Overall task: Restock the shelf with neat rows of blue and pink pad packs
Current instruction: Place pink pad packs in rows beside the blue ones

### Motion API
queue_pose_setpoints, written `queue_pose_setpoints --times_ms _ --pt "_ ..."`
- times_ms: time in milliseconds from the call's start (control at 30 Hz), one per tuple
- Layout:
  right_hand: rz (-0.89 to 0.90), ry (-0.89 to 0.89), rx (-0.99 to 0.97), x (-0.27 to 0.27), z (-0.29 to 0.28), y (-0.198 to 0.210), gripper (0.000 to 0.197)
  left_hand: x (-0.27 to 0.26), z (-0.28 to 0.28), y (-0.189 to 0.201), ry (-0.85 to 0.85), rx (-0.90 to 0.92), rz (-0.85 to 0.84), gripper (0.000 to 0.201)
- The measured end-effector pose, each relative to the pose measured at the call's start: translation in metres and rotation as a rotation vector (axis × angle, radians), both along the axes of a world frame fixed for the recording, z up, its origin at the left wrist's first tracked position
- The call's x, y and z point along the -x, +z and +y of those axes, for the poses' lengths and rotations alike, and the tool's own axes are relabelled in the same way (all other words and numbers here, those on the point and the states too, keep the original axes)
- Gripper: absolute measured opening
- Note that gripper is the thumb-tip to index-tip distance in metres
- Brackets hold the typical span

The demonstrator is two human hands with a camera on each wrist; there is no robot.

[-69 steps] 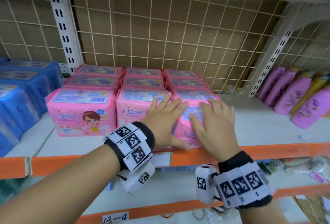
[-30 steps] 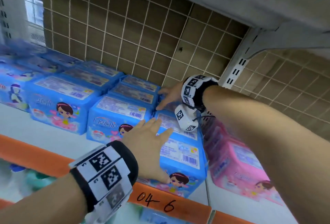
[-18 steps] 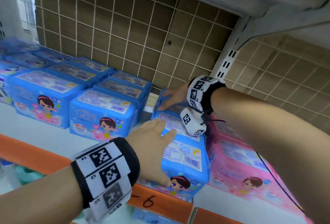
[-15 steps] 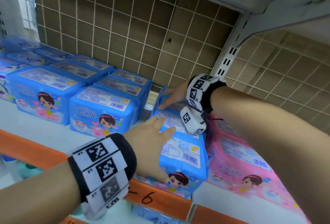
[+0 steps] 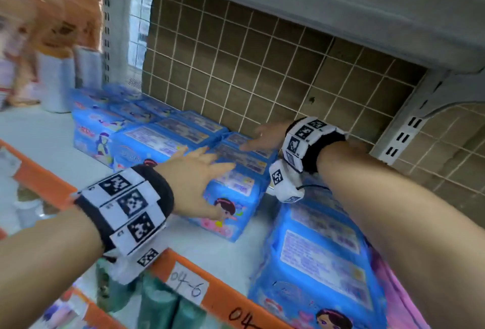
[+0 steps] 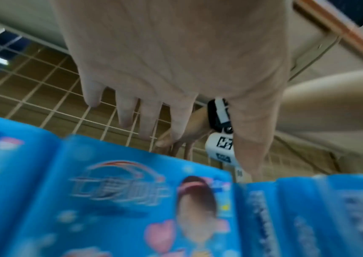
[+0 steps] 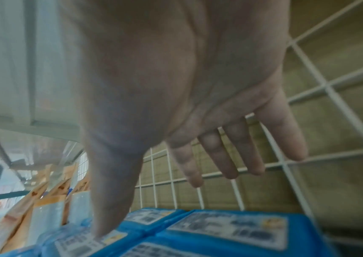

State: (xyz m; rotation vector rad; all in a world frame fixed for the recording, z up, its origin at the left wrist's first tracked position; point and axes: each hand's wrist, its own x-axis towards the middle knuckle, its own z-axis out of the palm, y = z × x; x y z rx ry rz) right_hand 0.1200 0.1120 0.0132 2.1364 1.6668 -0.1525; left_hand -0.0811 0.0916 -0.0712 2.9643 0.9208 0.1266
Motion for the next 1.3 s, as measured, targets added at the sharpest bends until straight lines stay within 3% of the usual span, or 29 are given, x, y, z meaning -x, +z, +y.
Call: queue_pose_setpoints --times_ms 233,400,533,667,833,900,967,1100,1300 --pt "0.152 -0.145 0.092 0.029 0.060 -0.024 0.063 -0.010 0.051 -0.018 -0.094 -0.149 0.149 0.100" --pt "0.173 -0.254 0.167 0.013 0.057 -0.029 0.077 -0.017 0.062 -0.026 -0.201 -0.219 0.082 0.093" --pt "0.255 -0.327 0.189 -0.001 0.029 -0.026 0.078 -0.032 0.047 -0.029 -0.274 -0.166 0.073 0.093" --pt "0.246 -0.315 0.163 0.008 0.013 -0.025 0.075 -0.037 0.042 -0.029 -0.299 -0.168 0.014 0.092" --pt "-0.101 -0.194 0.291 0.038 0.044 0.000 0.060 -0.018 0.047 -0.023 -0.295 0.018 0.049 0.124" --pt "-0.089 -0.105 0.147 0.059 0.073 0.009 0.052 0.002 0.063 -0.015 -0.226 0.123 -0.013 0.127" --pt "-0.046 0.006 0.000 0.085 0.100 0.010 0.046 0.027 0.088 -0.008 -0.122 0.107 -0.060 0.122" --pt "0.032 0.052 0.039 0.113 0.149 -0.014 0.071 0.066 0.135 -0.012 0.099 0.043 0.015 0.121" --pt "0.028 0.035 0.142 0.094 0.170 -0.040 0.080 0.056 0.150 -0.028 0.015 -0.029 -0.001 0.115"
